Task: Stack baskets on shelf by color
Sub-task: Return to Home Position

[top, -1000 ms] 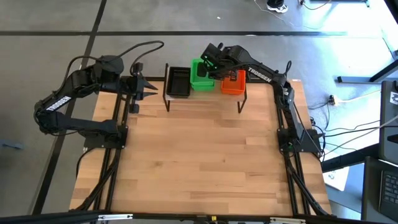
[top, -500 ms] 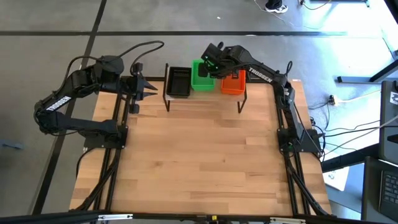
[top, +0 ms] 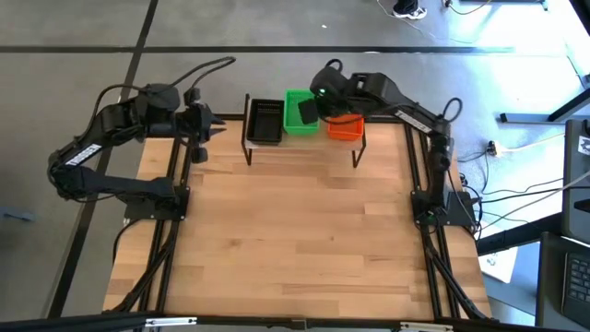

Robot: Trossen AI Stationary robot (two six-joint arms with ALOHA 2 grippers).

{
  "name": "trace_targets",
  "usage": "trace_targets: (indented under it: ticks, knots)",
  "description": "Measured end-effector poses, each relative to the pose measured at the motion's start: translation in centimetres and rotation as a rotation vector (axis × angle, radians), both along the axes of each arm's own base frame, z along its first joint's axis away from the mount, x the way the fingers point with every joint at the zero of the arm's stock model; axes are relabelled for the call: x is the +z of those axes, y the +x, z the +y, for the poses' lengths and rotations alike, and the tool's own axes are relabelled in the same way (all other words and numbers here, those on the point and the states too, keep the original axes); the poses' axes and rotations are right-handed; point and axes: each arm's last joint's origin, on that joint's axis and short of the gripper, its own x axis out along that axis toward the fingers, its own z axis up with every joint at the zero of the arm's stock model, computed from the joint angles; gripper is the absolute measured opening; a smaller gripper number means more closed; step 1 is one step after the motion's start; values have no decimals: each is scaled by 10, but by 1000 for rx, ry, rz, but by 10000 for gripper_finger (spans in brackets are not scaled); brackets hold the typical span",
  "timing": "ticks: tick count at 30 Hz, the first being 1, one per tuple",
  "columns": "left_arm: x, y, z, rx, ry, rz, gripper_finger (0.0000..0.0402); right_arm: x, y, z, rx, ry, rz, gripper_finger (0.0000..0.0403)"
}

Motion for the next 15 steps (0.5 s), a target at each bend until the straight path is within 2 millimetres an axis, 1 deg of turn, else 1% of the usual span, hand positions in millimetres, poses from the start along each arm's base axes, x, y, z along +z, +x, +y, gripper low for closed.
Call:
trace_targets:
  ticks: [5,9,11,15]
  knots:
    - [0,-9,-2,92,-49,-30,51,19,-10,25,242,-118,59,38]
    - [3,-20,-7,131,-96,-83,17,42,-29,44,422,-234,89,6]
    - [6,-29,-10,146,-110,-125,5,53,-40,51,495,-296,94,6]
    - [9,-55,-21,164,-133,-200,3,75,-66,70,662,-413,98,2]
